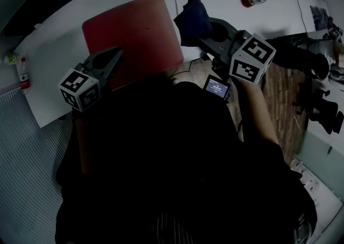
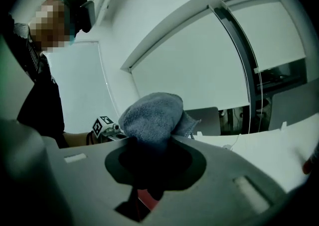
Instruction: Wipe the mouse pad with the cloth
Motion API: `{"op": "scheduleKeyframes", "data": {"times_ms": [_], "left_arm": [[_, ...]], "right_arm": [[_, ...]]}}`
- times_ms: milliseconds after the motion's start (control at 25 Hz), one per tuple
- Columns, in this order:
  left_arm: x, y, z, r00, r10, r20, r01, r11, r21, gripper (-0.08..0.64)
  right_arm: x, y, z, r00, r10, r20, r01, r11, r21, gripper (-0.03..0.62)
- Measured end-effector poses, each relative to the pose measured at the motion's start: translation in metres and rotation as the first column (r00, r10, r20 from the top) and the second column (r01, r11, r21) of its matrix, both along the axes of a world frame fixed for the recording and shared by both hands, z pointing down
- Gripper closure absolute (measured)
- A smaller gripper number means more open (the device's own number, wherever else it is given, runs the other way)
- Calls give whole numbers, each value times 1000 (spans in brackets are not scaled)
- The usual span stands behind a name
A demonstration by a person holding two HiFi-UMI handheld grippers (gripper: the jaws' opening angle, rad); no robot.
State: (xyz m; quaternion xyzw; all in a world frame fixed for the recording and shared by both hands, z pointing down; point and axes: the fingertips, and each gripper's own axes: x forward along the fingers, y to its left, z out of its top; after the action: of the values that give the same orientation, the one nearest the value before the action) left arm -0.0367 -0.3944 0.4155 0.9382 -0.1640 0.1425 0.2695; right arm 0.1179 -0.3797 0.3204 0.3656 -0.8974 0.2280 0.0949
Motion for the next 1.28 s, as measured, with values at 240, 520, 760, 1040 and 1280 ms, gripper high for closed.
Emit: {"op": "scheduleKeyframes", "data": {"times_ms": [240, 520, 760, 1040, 1280], "left_arm": [[-18, 0, 55, 998, 49, 46, -44, 993, -107, 551], [-12, -4, 92, 988, 102, 118, -84, 985, -148, 551], [-22, 2, 131, 970, 101, 220, -53, 975, -214, 551], [-22, 16, 167, 936, 91, 340, 17, 954, -301, 551], [-23, 11, 193, 897, 63, 437, 95, 940, -329, 551]], "right_arm": [[-14, -12, 31, 986, -1, -166, -14, 996, -90, 525], [-26, -25, 56, 964, -111, -243, 69, 982, -174, 525], [-24, -35, 102, 923, -231, -308, 152, 953, -261, 524], [-8, -50, 145, 914, -311, -261, 222, 922, -318, 523], [-5, -68, 182, 906, -365, -213, 279, 895, -349, 523]]}}
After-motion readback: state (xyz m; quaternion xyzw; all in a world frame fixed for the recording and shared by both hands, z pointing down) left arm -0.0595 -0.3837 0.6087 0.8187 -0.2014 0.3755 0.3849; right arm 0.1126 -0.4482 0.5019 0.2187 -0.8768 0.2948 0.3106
